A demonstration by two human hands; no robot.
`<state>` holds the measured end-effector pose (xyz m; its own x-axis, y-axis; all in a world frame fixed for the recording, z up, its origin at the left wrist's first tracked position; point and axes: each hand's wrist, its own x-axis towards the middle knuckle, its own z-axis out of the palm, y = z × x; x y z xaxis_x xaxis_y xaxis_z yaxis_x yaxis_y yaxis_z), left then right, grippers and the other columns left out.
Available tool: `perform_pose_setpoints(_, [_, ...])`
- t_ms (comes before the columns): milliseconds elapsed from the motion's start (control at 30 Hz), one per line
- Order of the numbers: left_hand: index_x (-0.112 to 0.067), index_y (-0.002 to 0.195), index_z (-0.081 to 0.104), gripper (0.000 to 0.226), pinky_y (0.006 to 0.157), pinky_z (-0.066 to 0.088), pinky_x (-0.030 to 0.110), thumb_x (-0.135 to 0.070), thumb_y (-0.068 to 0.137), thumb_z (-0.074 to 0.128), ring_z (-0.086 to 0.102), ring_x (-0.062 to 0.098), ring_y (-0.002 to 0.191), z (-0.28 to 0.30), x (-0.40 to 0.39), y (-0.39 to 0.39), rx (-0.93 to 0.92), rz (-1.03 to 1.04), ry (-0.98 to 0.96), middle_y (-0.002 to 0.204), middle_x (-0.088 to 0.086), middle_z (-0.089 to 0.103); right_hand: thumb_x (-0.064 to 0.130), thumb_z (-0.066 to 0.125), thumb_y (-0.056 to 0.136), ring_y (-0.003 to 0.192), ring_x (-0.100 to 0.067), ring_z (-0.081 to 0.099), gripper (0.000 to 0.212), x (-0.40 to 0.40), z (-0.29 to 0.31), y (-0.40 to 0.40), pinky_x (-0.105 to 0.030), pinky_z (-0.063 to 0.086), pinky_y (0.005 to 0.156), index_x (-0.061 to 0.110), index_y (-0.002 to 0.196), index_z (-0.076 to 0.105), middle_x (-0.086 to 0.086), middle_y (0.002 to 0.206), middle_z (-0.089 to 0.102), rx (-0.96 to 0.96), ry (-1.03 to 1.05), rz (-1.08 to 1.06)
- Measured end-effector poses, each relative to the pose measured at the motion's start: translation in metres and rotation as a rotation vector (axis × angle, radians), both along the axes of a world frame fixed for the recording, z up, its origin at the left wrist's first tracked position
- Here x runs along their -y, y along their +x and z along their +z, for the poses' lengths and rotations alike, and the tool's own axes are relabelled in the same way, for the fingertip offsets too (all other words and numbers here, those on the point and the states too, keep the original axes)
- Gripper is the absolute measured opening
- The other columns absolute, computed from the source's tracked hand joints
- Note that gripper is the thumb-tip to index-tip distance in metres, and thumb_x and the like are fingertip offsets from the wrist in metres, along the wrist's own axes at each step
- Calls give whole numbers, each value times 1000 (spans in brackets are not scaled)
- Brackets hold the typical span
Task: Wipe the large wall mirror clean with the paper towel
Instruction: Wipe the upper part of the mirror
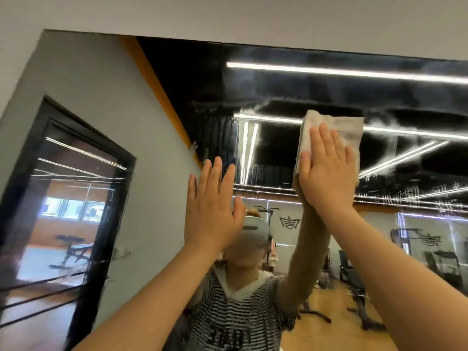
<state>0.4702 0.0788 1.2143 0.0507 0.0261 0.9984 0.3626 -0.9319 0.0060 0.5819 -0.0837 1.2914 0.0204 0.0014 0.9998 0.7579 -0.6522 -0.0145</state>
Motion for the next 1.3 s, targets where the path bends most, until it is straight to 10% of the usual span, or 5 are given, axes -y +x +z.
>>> perform_pose_setpoints(967, [-18, 151, 29, 57, 114, -8, 34, -28, 96, 42, 7, 24, 150, 2, 5, -20, -110, -153, -1, 161, 6, 17, 38, 18, 100, 149, -24, 12, 59, 1, -1, -4, -46, 8, 119, 16, 154, 21, -6, 161, 18, -35, -18, -46])
perform_pose_setpoints(1300, [-4, 138, 45, 57, 111, 27, 59, -33, 90, 35, 35, 41, 136, 11, -160, -130, -54, 85, -49, 146, 23, 40, 44, 6, 91, 150, -26, -4, 72, -18, 5, -32, -48, -2, 118, 11, 155, 3, -9, 163, -3, -196, -69, -117])
